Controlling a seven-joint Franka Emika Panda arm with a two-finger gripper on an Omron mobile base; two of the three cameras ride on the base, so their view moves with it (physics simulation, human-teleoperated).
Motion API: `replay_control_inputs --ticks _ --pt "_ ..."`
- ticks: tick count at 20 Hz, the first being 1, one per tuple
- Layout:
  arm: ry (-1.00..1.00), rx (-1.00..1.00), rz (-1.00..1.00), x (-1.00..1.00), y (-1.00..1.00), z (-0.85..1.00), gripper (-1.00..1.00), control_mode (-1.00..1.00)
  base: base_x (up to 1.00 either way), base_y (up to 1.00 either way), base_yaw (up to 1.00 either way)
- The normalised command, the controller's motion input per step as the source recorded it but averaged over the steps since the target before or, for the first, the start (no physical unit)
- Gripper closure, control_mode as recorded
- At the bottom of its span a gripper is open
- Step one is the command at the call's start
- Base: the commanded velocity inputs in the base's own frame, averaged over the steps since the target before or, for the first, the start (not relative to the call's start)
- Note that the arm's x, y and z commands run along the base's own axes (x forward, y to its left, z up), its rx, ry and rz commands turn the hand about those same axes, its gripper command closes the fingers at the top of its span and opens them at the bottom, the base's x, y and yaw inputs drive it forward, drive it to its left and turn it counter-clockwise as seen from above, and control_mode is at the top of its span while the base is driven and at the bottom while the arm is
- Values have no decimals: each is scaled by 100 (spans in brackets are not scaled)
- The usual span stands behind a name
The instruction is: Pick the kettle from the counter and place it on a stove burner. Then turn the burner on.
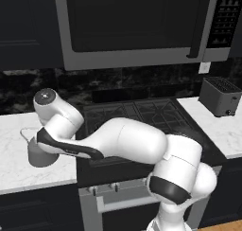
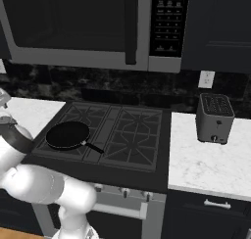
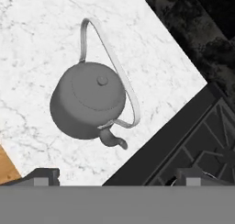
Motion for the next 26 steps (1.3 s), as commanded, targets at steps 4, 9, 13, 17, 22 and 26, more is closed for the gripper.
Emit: replay_control_inputs --ticks 4,9,13,17,22,26 --pt "7 -16 0 46 20 -22 -100 -100 0 0 0" --pt "8 -9 0 43 18 -28 -100 -100 0 0 0" --pt "8 -6 0 41 21 -30 -100 -100 0 0 0" --pt "9 -6 0 38 27 -34 -100 -100 0 0 0" --pt "6 -3 0 38 38 -19 -100 -100 0 0 0" --pt "4 -2 0 21 27 -10 100 -100 0 0 0"
